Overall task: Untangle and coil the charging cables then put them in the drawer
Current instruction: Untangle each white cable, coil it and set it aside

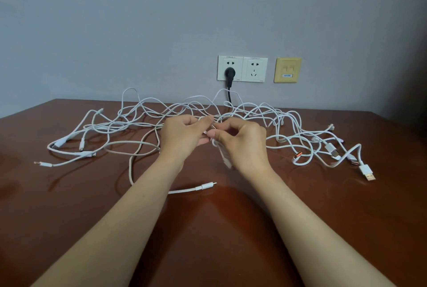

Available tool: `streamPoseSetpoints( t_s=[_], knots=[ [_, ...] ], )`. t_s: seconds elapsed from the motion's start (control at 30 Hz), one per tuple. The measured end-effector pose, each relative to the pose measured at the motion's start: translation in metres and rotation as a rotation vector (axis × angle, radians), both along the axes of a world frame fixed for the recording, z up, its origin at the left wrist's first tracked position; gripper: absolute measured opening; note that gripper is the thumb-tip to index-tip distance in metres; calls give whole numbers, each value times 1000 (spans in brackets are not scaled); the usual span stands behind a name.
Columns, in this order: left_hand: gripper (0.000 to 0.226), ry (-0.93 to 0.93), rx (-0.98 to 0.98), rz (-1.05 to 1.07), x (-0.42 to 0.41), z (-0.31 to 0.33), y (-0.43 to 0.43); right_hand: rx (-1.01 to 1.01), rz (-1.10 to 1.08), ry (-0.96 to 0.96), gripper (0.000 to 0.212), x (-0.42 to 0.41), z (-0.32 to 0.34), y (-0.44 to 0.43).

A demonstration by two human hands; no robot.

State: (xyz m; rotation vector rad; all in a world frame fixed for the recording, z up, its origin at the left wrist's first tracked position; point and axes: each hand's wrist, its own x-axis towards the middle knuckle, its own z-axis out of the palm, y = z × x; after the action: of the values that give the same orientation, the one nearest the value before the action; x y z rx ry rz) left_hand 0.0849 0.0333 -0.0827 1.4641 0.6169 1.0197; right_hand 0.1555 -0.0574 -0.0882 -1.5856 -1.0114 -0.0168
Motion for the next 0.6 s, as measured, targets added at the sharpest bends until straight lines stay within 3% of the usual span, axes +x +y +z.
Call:
streamPoseSetpoints(
  t_s=[0.13,0.3,0.37,0.47,0.6],
  knots=[
    [24,11,-27,12,-2,-2,3,-60,8,-153,14,-1,-3,2],
    [20,25,-4,-34,-2,-1,0,-48,-15,-183,7,-1,-3,5],
    [22,68,59,-22,0,-2,0,-84,-28,-163,9,1,-1,4],
    [24,236,307,0,4,-8,-2,-203,-69,-163,12,2,-2,4],
    [35,288,388,-41,1,-5,-5,-138,-111,10,9,2,-1,3]
  ],
)
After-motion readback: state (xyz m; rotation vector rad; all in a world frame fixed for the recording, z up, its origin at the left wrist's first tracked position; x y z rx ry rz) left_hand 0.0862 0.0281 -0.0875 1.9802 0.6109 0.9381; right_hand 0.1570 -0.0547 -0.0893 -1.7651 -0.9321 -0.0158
